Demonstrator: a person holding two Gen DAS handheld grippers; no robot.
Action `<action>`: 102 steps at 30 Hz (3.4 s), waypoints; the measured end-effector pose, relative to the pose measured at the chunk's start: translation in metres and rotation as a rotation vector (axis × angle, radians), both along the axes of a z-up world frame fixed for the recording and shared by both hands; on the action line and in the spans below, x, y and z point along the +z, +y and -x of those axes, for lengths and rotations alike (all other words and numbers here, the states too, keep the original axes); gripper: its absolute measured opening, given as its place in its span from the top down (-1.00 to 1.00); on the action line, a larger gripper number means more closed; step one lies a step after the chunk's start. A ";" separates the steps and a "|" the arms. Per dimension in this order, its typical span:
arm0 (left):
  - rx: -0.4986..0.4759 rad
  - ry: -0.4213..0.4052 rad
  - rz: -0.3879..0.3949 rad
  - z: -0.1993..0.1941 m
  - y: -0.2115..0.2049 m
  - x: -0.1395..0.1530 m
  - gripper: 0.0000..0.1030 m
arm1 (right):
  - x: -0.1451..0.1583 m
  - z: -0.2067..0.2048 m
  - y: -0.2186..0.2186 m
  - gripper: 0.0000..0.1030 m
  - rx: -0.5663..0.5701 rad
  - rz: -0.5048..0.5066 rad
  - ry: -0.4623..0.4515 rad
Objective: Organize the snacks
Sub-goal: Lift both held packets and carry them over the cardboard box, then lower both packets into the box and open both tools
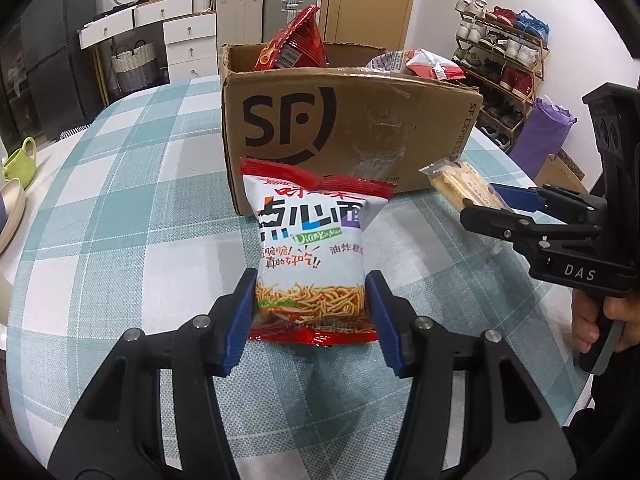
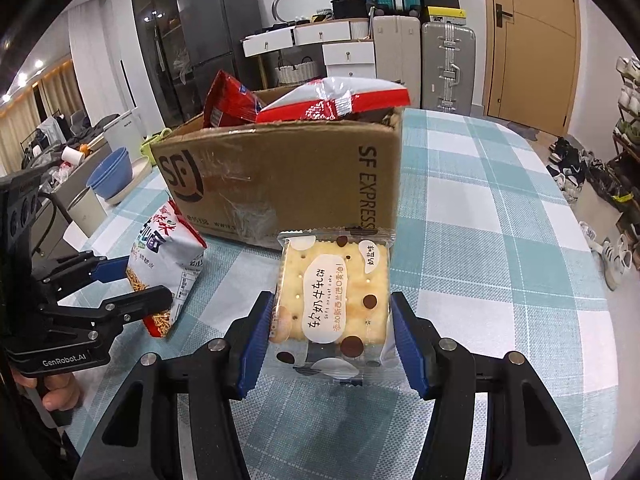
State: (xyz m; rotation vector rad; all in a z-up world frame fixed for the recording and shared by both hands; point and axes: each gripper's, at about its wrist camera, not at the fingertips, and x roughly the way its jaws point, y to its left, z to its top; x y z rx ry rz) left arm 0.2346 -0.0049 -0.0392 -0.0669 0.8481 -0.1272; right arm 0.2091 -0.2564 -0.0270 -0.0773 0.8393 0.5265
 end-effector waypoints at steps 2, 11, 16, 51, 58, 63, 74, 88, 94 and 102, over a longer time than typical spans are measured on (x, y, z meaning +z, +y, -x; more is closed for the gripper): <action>-0.002 -0.004 0.007 0.001 0.001 0.001 0.01 | 0.002 0.000 -0.002 -0.12 0.000 -0.006 -0.003; -0.007 -0.028 0.020 0.006 -0.001 0.010 0.02 | 0.014 0.006 -0.006 -0.12 -0.002 -0.027 -0.033; -0.020 -0.046 0.043 0.011 -0.002 0.017 0.02 | 0.022 0.009 -0.007 -0.12 0.002 -0.040 -0.051; 0.035 -0.222 0.054 0.014 0.019 0.130 0.01 | 0.100 0.013 0.001 -0.12 0.027 -0.106 -0.227; 0.042 -0.227 0.041 -0.014 0.019 0.141 0.16 | 0.109 0.001 0.010 -0.12 0.040 -0.107 -0.237; 0.045 -0.199 0.059 -0.036 0.017 0.134 0.23 | 0.100 -0.003 0.012 -0.12 0.035 -0.089 -0.216; 0.071 -0.040 0.030 -0.030 0.024 0.067 -0.26 | 0.096 -0.003 0.006 -0.12 0.021 -0.082 -0.215; 0.037 -0.019 0.040 -0.022 0.015 0.033 0.26 | 0.101 -0.006 0.004 -0.12 0.024 -0.093 -0.232; 0.040 -0.135 0.091 -0.003 0.022 0.078 0.26 | 0.104 -0.012 0.005 -0.12 0.025 -0.093 -0.231; 0.054 -0.223 0.062 -0.021 0.022 0.124 0.26 | 0.108 -0.020 0.007 -0.12 0.031 -0.090 -0.232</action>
